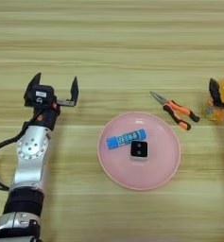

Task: Move the objects on the table

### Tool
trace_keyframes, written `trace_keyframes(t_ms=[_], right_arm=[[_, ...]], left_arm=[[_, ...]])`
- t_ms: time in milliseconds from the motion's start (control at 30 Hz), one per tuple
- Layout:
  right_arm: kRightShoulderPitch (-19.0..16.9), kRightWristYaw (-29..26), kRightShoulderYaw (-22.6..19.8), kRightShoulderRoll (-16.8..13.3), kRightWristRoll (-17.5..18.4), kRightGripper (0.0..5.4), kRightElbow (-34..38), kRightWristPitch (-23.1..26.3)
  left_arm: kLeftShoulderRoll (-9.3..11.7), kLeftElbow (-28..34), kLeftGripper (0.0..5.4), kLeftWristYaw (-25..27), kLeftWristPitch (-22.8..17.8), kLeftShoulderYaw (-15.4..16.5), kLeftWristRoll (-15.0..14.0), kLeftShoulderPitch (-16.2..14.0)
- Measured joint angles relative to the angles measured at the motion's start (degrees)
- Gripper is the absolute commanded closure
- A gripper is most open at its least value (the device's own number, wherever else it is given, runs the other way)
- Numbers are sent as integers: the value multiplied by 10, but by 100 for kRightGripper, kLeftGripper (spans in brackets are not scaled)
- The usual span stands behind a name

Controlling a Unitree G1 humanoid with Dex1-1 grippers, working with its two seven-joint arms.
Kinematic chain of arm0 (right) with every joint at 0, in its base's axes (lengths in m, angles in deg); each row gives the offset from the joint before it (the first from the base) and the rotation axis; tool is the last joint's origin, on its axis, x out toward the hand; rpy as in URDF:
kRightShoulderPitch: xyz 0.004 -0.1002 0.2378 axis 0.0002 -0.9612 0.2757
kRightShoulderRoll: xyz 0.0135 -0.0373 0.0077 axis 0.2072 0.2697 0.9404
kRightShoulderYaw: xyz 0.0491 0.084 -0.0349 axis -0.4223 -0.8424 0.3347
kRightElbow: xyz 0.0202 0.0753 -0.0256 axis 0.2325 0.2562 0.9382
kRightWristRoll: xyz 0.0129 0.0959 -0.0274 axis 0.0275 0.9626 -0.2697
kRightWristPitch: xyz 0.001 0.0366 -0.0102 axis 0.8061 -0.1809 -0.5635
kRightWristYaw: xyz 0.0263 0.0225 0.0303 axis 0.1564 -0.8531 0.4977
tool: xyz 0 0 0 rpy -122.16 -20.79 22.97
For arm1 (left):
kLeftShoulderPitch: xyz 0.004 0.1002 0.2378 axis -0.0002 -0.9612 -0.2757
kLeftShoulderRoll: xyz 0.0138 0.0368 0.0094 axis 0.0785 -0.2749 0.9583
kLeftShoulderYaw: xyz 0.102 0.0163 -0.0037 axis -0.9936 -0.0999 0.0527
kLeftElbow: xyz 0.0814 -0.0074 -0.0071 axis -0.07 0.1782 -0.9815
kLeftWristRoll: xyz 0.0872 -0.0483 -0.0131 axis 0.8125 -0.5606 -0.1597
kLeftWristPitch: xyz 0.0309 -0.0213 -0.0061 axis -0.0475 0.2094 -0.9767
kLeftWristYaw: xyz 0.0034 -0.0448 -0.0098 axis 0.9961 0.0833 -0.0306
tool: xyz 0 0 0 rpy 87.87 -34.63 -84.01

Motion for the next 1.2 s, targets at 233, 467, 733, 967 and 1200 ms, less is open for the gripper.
trace_keyframes(t_ms=[233,467,733,967,1200], right_arm=[[12,-12,-1,-12,-2,180,-26,-1],[15,-22,2,-18,-10,180,-28,-3],[31,-49,14,-43,-12,180,36,-2],[64,-107,34,-68,-3,180,80,0],[79,-183,65,-83,13,180,84,1]], left_arm=[[1,2,0,0,0,1,0,2],[2,2,0,-1,0,4,0,4],[2,2,0,1,0,3,0,6],[3,10,0,29,-4,-6,-6,7],[19,71,0,150,-42,-26,-77,2]])
